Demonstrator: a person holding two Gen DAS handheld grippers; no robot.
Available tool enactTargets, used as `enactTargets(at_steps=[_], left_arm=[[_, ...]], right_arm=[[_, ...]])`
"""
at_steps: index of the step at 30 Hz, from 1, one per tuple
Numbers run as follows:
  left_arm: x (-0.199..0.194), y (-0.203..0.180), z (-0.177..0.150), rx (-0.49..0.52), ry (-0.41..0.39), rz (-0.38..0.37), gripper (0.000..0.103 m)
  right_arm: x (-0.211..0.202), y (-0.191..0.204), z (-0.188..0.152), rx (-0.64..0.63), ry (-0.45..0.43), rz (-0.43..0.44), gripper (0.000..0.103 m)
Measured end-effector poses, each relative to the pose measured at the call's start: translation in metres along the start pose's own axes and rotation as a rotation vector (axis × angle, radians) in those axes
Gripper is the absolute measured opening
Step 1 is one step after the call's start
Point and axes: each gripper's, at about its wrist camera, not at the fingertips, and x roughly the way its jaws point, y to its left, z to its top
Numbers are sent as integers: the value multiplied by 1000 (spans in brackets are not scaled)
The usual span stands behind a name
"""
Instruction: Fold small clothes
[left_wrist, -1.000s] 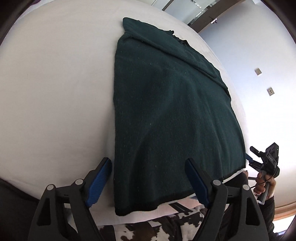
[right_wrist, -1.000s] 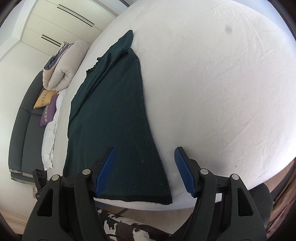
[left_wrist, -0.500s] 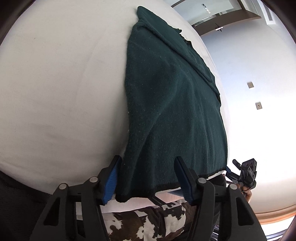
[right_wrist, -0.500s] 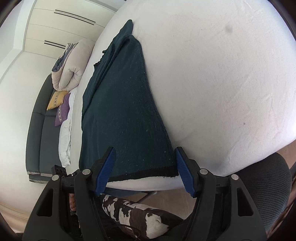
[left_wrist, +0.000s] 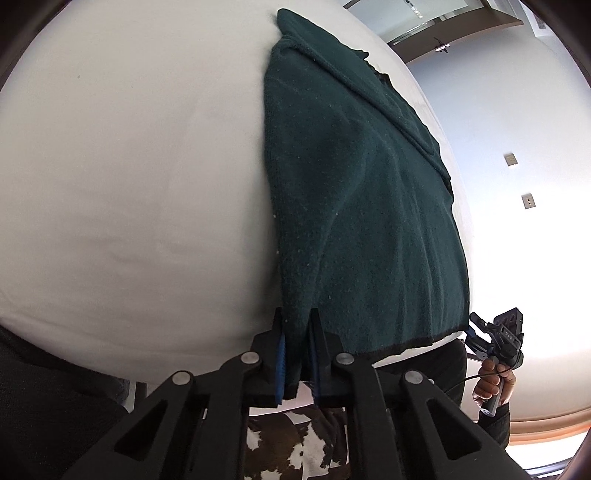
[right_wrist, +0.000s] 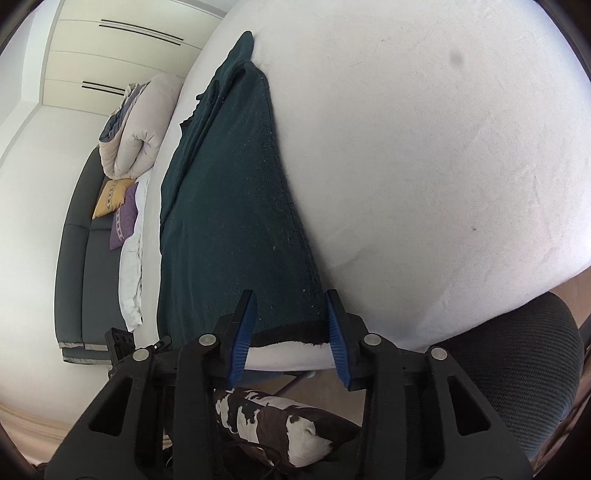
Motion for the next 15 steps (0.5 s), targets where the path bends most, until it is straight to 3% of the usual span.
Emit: enactTargets(at_steps=[3,7,15], left_arm=[[-3,1,-1,-2,-5,-6,10],[-8,1,-2,-2,-14,-18,9],[-34,0,-1,-30,-67,-165,8]], right_arm=[[1,-3,0,8,0,9,28],[2,3,-3,-25,10,-19,8],[-5,38,-1,-137,-4,-19,6]])
